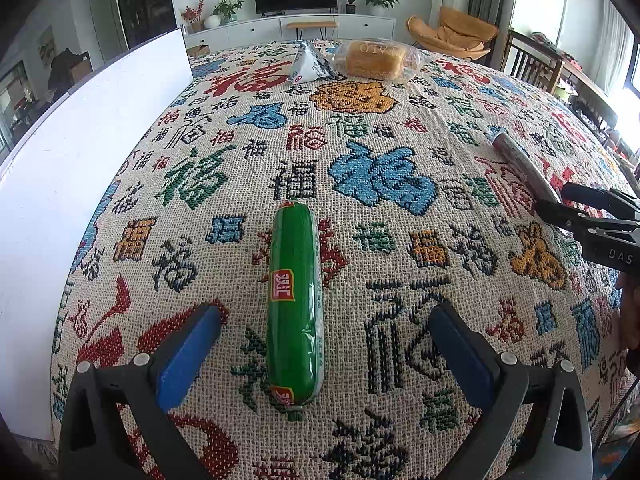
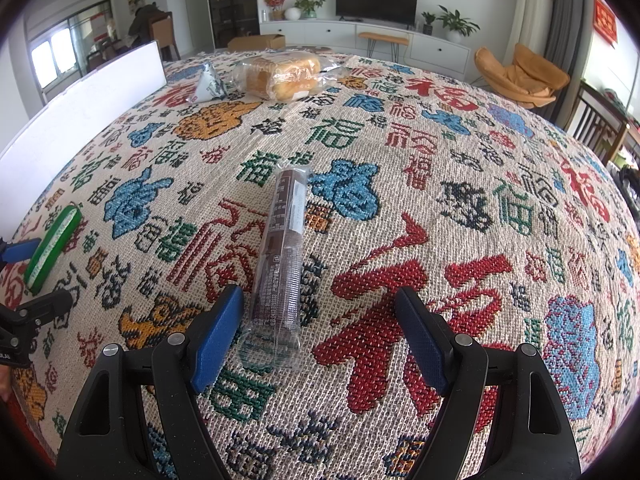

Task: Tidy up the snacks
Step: 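Grasp the brown stick snack with the right tool while the left tool holds the green bar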

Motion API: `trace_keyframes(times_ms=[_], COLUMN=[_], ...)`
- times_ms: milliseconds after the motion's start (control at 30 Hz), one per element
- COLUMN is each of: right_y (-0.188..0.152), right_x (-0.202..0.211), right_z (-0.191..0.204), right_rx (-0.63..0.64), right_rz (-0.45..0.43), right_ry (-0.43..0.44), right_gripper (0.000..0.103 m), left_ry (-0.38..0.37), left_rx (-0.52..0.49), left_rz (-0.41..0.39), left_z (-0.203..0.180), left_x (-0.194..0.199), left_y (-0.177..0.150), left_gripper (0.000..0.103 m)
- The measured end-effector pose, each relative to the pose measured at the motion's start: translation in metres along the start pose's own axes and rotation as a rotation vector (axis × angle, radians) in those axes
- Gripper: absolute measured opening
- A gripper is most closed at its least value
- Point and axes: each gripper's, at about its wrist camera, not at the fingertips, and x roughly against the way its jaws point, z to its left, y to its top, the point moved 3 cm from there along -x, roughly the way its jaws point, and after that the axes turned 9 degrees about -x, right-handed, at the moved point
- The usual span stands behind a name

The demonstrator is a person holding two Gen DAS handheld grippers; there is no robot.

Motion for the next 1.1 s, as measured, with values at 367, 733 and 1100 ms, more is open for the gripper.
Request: trace_keyframes(times_ms=[367,733,1100], right_y=[0.0,0.0003,0.0005], right_x=[0.0,0.0006,0.0006], right_z=[0.0,-0.0001,-0.0007], right_rx=[0.0,0.0,0.0], right_rz=[0.0,0.001,0.001], right_ry=[0.0,0.0,-0.001], right_gripper=[0.08,0.08,0.08], left_ry=[0.0,0.001,-0.082], left_rx=[0.001,0.001,0.014], left_rz=[-0.001,-0.002,0.018], left_z=[-0.0002,-0.0003,0.0066], left_x=[-0.0002,0.0,0.0032], left_y=[0.0,-0.0001,0.0034], left_gripper=[0.103,0.103,0.103])
